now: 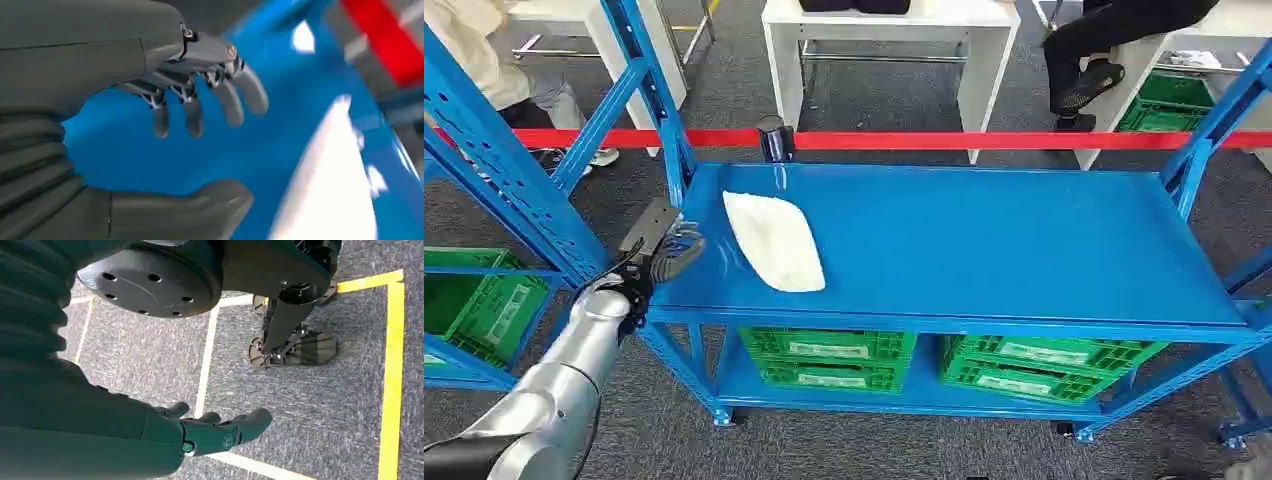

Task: Take the parts from the cabinet and place them on the table.

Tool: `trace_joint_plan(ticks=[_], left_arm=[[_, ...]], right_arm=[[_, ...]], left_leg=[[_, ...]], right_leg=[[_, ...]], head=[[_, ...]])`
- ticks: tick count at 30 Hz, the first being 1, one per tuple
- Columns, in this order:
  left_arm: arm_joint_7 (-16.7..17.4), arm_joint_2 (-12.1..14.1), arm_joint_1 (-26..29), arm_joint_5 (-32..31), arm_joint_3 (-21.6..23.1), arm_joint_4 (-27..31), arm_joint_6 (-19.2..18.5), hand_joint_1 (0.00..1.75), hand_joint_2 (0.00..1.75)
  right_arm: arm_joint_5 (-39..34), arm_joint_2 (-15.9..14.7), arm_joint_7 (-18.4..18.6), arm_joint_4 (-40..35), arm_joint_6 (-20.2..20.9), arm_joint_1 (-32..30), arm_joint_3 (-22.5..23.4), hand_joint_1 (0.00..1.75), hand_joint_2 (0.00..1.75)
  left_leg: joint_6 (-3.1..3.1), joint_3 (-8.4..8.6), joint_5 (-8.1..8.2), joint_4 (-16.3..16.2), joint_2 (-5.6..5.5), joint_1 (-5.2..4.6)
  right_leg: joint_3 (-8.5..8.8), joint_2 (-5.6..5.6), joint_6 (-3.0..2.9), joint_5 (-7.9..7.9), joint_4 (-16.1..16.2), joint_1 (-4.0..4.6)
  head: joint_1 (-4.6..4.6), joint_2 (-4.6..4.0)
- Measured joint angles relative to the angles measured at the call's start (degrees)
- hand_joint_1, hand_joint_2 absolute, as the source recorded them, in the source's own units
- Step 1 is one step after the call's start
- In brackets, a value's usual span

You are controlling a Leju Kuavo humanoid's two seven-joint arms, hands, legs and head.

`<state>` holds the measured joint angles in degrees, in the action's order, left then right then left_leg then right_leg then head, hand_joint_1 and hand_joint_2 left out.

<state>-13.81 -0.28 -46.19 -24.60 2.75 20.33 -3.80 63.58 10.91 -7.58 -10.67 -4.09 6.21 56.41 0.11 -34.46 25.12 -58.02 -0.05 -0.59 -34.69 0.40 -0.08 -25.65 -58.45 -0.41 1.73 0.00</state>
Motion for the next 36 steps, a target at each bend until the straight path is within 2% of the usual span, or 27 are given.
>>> trace_joint_plan(ticks=[1, 2, 5, 8, 12, 17, 24, 25, 32, 36], left_arm=[[-0.3, 0.0, 0.0, -1.8, 0.5, 0.2, 2.6, 0.00, 0.00], [-0.7, 0.0, 0.0, -4.7, 1.2, 0.5, 6.8, 0.00, 0.00], [-1.5, -0.2, 0.1, -11.6, 4.5, 1.2, 14.2, 0.00, 0.00], [-1.4, -0.3, 0.1, -17.7, 8.2, 1.7, 18.4, 0.00, 0.00], [-1.0, -0.2, 0.0, -25.0, 13.0, 2.2, 21.9, 0.00, 0.00], [-2.4, -0.4, 0.2, -31.3, 18.0, 3.1, 22.0, 0.00, 0.00], [-8.0, -1.1, 1.4, -33.1, 21.2, 4.9, 17.2, 0.00, 0.00], [-8.6, -1.3, 1.7, -33.1, 21.4, 5.1, 16.6, 0.00, 1.75], [-13.9, -2.8, 4.7, -31.6, 22.5, 8.9, 11.9, 0.00, 1.75], [-15.3, -3.4, 6.4, -30.3, 23.7, 12.1, 10.1, 0.00, 1.75]], right_arm=[[0.0, 0.0, 0.0, 0.0, 0.0, 0.0, 0.0, 0.00, 1.75], [-0.1, 0.0, 0.0, 0.0, 0.1, 0.0, 0.0, 0.00, 1.75], [-0.1, 0.0, -0.3, 0.0, 0.3, -0.1, 0.0, 0.00, 1.75], [0.0, 0.0, -0.5, 0.0, 0.4, -0.2, 0.0, 0.00, 1.75], [0.0, 0.0, -0.6, 0.0, 0.4, -0.2, 0.0, 0.00, 1.75], [0.1, 0.0, -0.6, 0.0, 0.8, -0.2, 0.0, 0.00, 1.75], [0.4, 0.0, -0.9, 0.0, 1.2, -0.2, 0.0, 0.00, 1.75], [0.5, 0.0, -0.9, 0.0, 1.3, -0.2, 0.0, 0.00, 1.75], [0.3, 0.0, -0.9, 0.0, 1.3, -0.2, 0.0, 0.00, 1.75], [0.2, 0.0, -1.0, 0.0, 1.3, -0.2, 0.0, 0.00, 1.75]], left_leg=[[0.00, 0.00, 0.00, 0.0, 0.00, 0.00], [0.00, 0.00, 0.00, 0.0, 0.00, 0.00], [0.00, 0.00, 0.00, 0.0, 0.00, 0.00], [0.00, 0.00, 0.00, 0.0, 0.00, 0.00], [0.00, 0.00, 0.00, 0.0, 0.00, 0.00], [0.00, -0.01, 0.00, 0.0, -0.01, -0.01], [0.00, 0.00, 0.01, 0.0, -0.01, -0.02], [0.00, -0.01, 0.01, 0.0, -0.01, -0.02], [0.02, -0.01, 0.02, 0.0, -0.03, -0.02], [0.03, -0.01, 0.03, 0.0, -0.02, -0.04]], right_leg=[[0.00, 0.00, 0.00, 0.00, 0.0, 0.00], [-0.01, 0.01, 0.00, 0.00, 0.0, 0.00], [0.00, 0.01, 0.00, 0.00, 0.0, 0.00], [0.00, 0.00, 0.00, 0.00, 0.0, 0.00], [0.00, 0.00, 0.00, 0.00, 0.0, 0.00], [0.01, -0.01, 0.00, 0.00, 0.0, -0.01], [0.00, -0.01, 0.00, 0.00, 0.0, -0.01], [0.00, -0.01, 0.00, 0.00, 0.0, -0.01], [0.01, -0.03, 0.02, -0.01, 0.0, -0.01], [0.01, -0.01, 0.02, -0.01, 0.0, -0.03]], head=[[0.02, 0.00], [0.02, 0.00], [0.02, 0.00], [0.02, 0.00], [0.02, 0.00], [0.02, 0.00], [0.02, 0.00], [0.02, 0.00], [0.02, 0.00], [0.02, 0.00]])
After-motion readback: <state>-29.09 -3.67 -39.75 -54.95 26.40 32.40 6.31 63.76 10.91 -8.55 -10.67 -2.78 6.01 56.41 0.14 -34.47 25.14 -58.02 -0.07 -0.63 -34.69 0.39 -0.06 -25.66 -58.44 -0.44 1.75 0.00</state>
